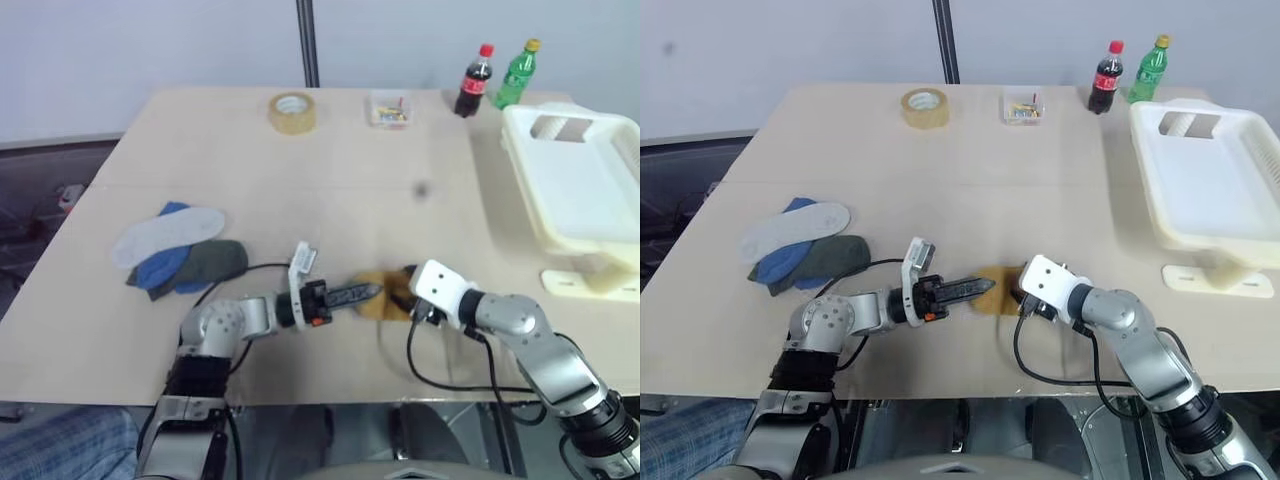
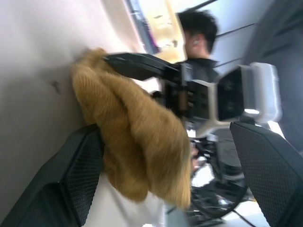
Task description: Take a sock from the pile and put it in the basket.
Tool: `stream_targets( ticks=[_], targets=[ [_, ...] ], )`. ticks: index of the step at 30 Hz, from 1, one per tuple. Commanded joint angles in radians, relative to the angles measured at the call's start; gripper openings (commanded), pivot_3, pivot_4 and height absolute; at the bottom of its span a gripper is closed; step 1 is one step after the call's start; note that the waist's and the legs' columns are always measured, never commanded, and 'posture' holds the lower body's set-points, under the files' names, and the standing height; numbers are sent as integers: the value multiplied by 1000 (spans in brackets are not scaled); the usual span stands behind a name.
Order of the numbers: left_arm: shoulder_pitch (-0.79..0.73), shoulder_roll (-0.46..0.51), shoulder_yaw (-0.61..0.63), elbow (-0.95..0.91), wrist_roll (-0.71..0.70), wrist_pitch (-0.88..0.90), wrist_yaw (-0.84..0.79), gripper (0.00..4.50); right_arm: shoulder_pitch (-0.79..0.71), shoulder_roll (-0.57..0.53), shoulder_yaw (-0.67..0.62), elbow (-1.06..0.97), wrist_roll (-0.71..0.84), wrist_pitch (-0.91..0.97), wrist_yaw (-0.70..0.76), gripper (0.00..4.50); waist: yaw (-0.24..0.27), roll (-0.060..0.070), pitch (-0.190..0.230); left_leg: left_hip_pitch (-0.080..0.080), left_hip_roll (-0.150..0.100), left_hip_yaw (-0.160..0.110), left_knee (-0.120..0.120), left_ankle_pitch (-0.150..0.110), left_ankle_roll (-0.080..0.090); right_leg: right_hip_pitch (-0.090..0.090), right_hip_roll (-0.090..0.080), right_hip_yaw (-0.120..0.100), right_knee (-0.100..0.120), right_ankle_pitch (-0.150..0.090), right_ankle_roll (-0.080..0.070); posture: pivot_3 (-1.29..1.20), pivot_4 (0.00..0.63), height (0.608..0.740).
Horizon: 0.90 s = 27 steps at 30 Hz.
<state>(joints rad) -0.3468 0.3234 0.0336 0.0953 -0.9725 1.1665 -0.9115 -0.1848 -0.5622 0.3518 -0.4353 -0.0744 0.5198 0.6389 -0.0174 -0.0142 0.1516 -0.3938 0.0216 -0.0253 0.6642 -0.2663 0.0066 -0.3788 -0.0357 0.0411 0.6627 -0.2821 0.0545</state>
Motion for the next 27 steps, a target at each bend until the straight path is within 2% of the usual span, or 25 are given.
stream_targets(
  ticks=[1, 3, 10, 17, 21, 27],
  targets=[
    [6, 3, -3, -32, -14, -29, -74, 3913, 0, 6, 4, 8, -14, 11, -5, 2961, 1, 0, 0, 0, 0, 0, 0, 0, 0, 0, 0, 0, 0, 0, 0, 0, 150, 740],
    [8, -10, -14, -32, -2, -44, -80, 3327, -1, 11, 5, 7, -14, 13, -8, 2961, 1, 0, 0, 0, 0, 0, 0, 0, 0, 0, 0, 0, 0, 0, 0, 0, 150, 740],
    [-8, -89, -21, -39, 0, -90, -91, 3327, -5, 17, 16, 10, -16, 13, -2, 2961, 1, 0, 1, -1, 0, -1, 0, 0, 0, 0, -1, -1, -1, 0, 0, 0, 150, 740],
    [-18, -113, -43, -20, 29, -117, -95, 3327, -17, 12, -7, -9, -4, 20, 9, 2961, 1, 0, 1, -1, 0, -1, 0, 0, 0, 0, 0, -1, -1, 0, 0, 0, 150, 740],
    [-24, -118, -58, 1, 54, -141, -104, 3327, -11, 8, -58, -86, 45, 77, 27, 2961, 4, 0, 2, -2, 0, -1, 0, 0, 0, 0, 0, -1, -1, 0, 0, 0, 150, 740],
    [-40, -129, -70, 47, 94, -176, -114, 3327, 5, -9, -217, -274, 210, 283, 71, 2961, 7, 1, 6, -4, 0, -3, 0, 0, 0, 0, -1, -3, -2, 0, 0, 0, 150, 740]
  ],
)
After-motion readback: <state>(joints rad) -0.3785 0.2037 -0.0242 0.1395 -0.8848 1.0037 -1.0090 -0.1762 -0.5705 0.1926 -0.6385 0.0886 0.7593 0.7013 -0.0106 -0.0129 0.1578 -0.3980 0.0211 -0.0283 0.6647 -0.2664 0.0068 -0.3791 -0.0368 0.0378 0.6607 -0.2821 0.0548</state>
